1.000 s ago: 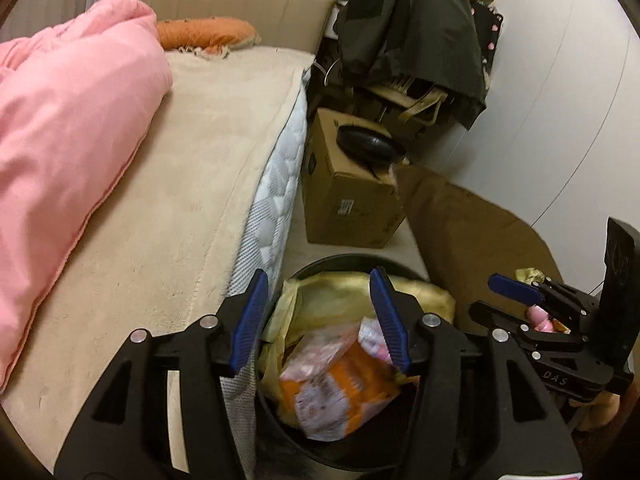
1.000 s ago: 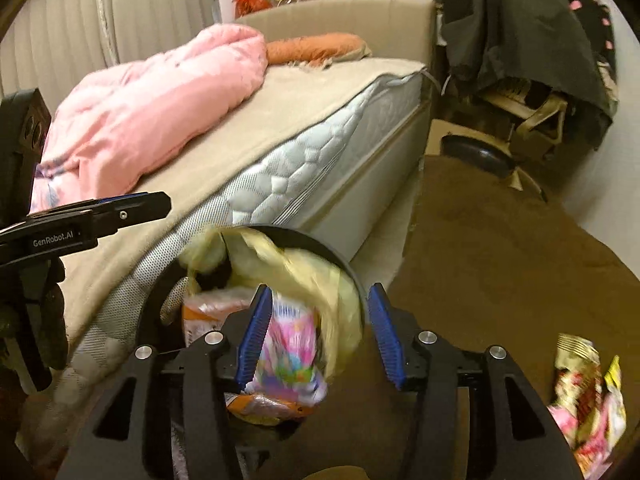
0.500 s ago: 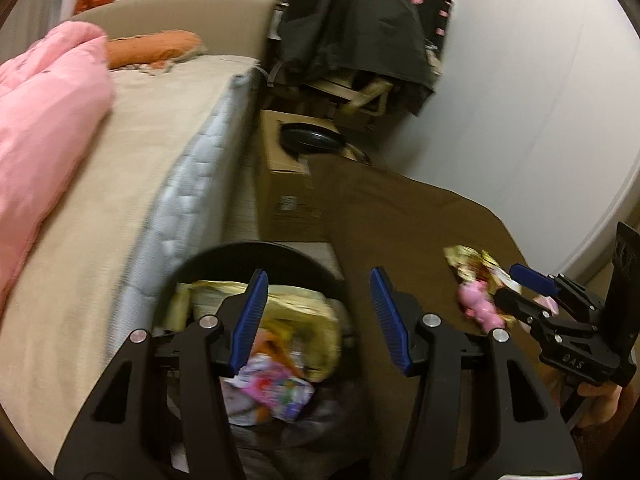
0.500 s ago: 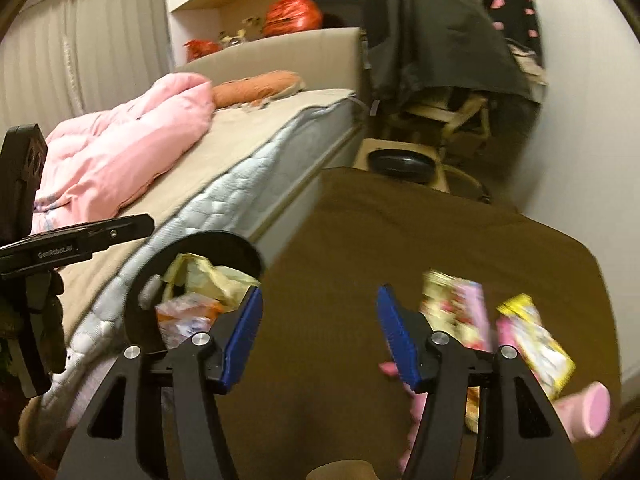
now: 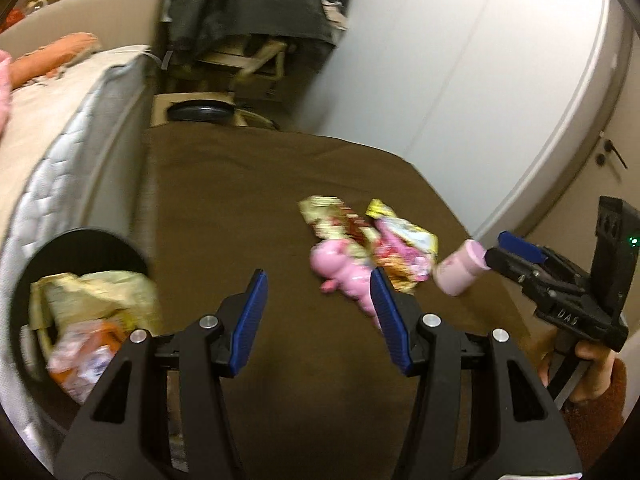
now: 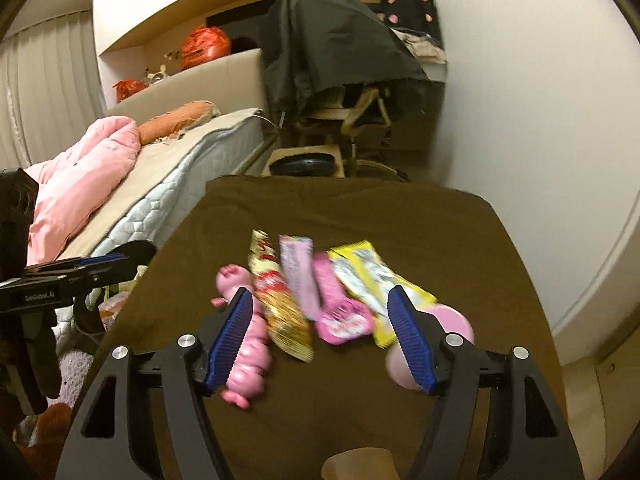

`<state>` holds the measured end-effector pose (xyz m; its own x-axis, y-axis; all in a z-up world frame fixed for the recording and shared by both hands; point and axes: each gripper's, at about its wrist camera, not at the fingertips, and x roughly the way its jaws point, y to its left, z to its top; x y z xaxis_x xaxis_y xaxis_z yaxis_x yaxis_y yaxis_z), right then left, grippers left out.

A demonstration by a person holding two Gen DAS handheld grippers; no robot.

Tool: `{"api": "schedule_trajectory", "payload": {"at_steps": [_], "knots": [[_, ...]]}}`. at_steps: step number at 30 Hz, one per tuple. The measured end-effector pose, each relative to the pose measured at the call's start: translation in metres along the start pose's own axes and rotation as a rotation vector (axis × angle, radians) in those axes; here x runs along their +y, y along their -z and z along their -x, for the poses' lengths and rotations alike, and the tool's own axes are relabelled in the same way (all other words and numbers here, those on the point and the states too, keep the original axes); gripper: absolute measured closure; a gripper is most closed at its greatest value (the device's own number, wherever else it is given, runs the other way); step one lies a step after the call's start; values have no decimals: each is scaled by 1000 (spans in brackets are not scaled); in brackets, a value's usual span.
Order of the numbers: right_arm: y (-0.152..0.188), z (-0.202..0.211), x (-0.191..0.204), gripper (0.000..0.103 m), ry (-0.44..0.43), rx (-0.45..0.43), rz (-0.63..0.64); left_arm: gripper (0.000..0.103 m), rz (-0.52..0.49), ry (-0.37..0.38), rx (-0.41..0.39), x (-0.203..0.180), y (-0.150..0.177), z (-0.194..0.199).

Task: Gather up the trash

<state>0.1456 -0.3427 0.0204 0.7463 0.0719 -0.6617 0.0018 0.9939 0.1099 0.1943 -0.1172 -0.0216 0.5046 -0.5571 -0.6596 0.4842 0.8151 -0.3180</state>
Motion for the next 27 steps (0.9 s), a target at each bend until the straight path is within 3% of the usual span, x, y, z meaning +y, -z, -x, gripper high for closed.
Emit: {"api": "schedule_trajectory", "payload": {"at_steps": [6, 9, 14, 18, 20, 22, 23, 27], "knots": [[15, 10, -34, 37, 85, -7, -50, 49, 26, 18, 35, -19, -18, -43], [23, 12, -51, 37, 100, -16, -103, 45, 49, -33, 57, -22, -31, -70], [36, 9, -70, 37, 129, 6, -147, 45, 50, -104, 168, -29, -41, -121], [44, 6, -81, 37, 172, 22, -181, 45, 36, -143, 197, -32, -39, -140], [46, 6, -86, 37, 175, 30, -189, 63, 52, -135, 221, -30, -37, -146], [47, 4, -88, 37, 183, 43, -197, 71, 78, -103, 225, -25, -36, -141], [48, 3, -88, 37, 183, 45, -193, 82, 84, -81, 213, -23, -37, -136], [46, -2, -79, 37, 203, 58, -150, 86, 84, -31, 153, -25, -41, -111]]}}
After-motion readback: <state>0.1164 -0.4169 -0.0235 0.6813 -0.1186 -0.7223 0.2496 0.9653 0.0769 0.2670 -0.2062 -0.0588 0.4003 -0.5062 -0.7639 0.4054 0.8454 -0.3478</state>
